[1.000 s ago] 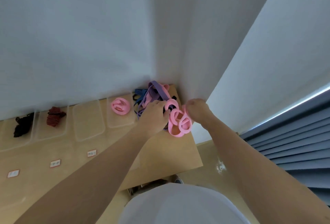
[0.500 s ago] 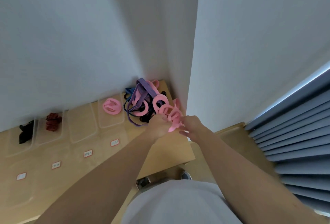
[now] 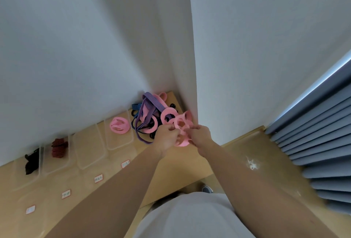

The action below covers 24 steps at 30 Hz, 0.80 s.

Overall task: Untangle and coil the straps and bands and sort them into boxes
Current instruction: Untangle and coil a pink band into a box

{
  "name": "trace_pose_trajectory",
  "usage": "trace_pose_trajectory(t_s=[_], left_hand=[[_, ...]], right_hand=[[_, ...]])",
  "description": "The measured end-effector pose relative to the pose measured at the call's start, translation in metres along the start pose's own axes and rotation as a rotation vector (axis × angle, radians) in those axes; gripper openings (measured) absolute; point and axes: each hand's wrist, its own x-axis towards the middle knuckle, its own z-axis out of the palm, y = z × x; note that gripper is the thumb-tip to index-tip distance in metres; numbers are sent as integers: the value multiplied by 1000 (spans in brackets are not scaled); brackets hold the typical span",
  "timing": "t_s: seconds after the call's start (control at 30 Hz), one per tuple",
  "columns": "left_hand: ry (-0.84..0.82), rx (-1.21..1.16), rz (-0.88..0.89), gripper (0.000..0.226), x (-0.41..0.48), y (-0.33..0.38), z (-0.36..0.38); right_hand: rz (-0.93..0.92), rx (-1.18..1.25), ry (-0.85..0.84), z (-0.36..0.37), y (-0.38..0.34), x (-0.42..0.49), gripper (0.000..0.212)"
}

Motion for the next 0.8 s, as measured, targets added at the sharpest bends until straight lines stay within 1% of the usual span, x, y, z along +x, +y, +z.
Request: trace_pose_trajectory(t_s=[0.13,0.23,0.3,0.37,0.4,0.57,0.67,0.73,0.8], left_hand=[[-47,-132,-66,21,0,-1,-12],[-62,-219,-132,22,-9,-3,-20],[-107,-228,-151,24,-17,-7,-24],[-165,-219,-145,24,-25,-12,-30],[-178,-228,-145,23,-28,-13,-33],[-155,-267,-185,31,-35,-19,-49],[-113,-318,-214,32,-39,-21,-54],[-72,-339,-222,31,-41,-24,-55],[-46,-367,-230,30,-43,-27,-55]], right_hand=[[26,-9,-47,-1,-4,-3,11],[33,-84,-115,3,-6,-7,13],[-8,-155,-159,11,-4,-10,13],[-75,-251,-201,21,-2,-13,8],[-103,-292,-227,26,-1,-14,12],[-119,-334,-394,37,-5,-19,24],[-71,-269,-457,36,-6,-21,36],[-44,-197,-541,33,-9,-22,35],[-16,-174,-640,31,-13,-27,33]])
